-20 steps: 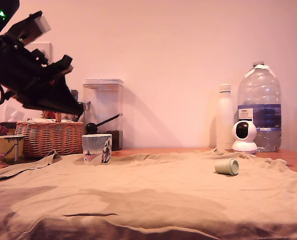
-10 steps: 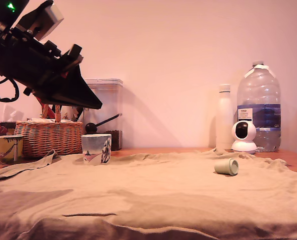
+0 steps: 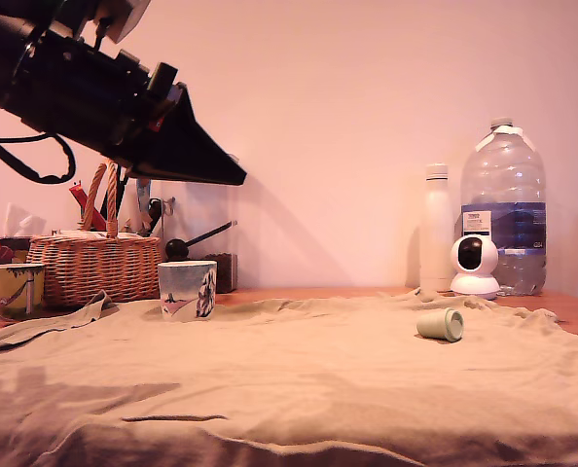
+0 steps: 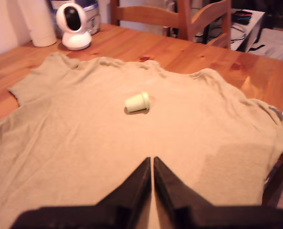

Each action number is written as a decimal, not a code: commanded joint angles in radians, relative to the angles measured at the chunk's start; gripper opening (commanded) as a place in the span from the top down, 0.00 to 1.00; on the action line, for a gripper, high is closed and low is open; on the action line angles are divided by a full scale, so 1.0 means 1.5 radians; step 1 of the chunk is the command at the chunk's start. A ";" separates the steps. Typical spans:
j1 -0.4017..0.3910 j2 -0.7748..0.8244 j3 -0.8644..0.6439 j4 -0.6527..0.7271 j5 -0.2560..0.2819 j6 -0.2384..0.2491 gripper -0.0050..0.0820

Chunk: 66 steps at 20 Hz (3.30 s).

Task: Pick up the coffee capsules on the table and drop them inside the coffee cup

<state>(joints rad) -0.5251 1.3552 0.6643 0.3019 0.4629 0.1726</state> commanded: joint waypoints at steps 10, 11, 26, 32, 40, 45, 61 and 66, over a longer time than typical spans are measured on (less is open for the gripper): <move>0.000 -0.005 -0.014 0.019 0.010 0.013 0.31; 0.001 -0.005 -0.014 0.020 0.013 0.013 0.31; 0.001 0.119 0.022 0.114 0.082 0.007 0.31; 0.001 0.197 0.090 0.112 0.093 0.007 0.31; 0.001 0.290 0.166 0.113 0.121 0.007 0.31; 0.000 0.335 0.214 0.111 0.128 0.007 0.31; -0.050 0.450 0.325 0.112 0.070 -0.043 0.31; -0.079 0.481 0.351 0.119 0.002 -0.086 0.31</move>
<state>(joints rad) -0.6376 2.0449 1.1706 0.4721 0.4744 0.0551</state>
